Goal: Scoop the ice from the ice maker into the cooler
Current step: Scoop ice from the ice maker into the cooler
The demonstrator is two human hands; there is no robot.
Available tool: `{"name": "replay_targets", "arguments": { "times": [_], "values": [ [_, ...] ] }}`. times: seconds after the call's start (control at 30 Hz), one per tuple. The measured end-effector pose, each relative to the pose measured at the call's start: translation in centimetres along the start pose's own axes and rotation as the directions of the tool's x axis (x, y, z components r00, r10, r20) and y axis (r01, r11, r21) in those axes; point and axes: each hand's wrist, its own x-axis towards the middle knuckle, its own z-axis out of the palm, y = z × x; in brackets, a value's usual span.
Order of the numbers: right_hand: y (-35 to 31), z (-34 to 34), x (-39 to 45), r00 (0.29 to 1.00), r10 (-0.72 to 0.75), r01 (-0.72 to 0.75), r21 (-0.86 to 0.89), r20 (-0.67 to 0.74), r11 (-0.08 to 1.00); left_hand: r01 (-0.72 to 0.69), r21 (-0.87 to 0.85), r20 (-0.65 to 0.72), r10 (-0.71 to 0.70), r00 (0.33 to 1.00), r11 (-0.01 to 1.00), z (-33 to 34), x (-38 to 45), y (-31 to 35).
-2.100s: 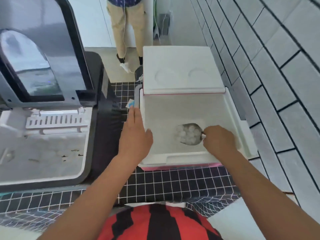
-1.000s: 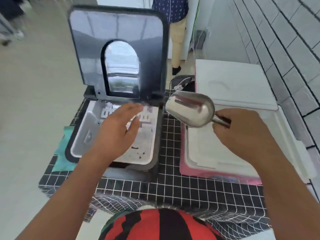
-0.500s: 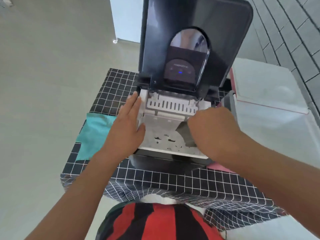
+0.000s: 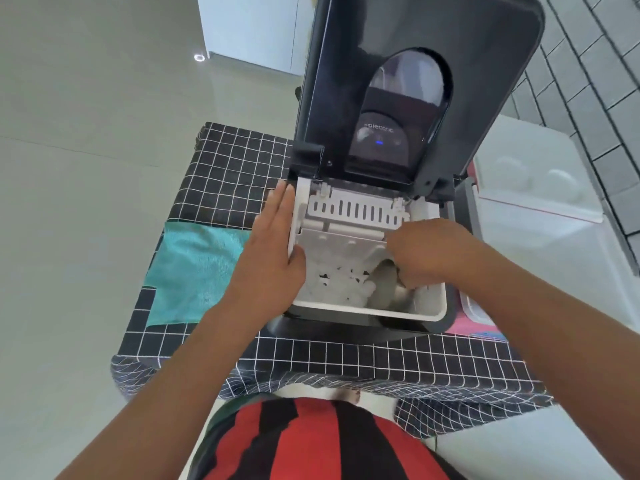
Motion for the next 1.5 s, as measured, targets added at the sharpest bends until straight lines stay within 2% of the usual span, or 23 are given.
{"name": "replay_targets", "arguments": {
  "times": [0.13,0.3,0.47,0.63,0.8,1.07,1.23,1.33,1.5],
  "values": [
    [0.8,1.7,-0.3,0.998,-0.055,0.056,0.088,-0.014,0.995,0.003,-0.002,0.015,-0.003,1.0,1.0,0.0,-0.1,0.0],
    [0.6,2.5,-0.1,0.997,0.032,-0.024,0.112,-0.073,0.993,-0.008,0.005,0.022,0.007,1.0,1.0,0.1,0.0,0.0],
    [-1.9,3.7,-1.8,0.972,0.067,-0.054,0.061,-0.225,0.997,-0.012,0.012,0.04,0.011,0.999,1.0,0.0,0.1,0.0],
    [-1.1,4.1,-1.8,0.989,0.035,-0.018,0.117,-0.145,0.993,-0.001,0.019,0.055,0.0,0.998,1.0,0.0,0.1,0.0],
    [-0.6,4.5,-1.3,0.966,-0.044,0.055,0.035,-0.254,0.998,-0.017,0.05,0.067,0.014,0.998,0.999,0.0,0.2,-0.1],
    [0.6,4.7,-0.4,0.968,-0.142,0.163,0.088,-0.206,0.983,-0.059,0.084,0.067,0.053,0.996,0.995,0.1,0.2,-0.4],
    [-1.5,5.4,0.6,0.977,-0.109,0.158,0.283,-0.183,0.946,-0.073,0.092,0.048,0.069,0.996,0.993,0.1,0.2,-0.5],
    [-2.7,5.7,1.2,0.993,0.008,0.042,0.433,-0.114,0.9,-0.075,0.082,0.038,0.072,0.997,0.994,0.1,0.2,-0.4],
    [-3.2,6.0,1.1,0.988,0.132,-0.065,0.539,-0.086,0.84,-0.079,0.075,0.034,0.077,0.996,0.994,0.1,0.2,-0.4]
  ]
}}
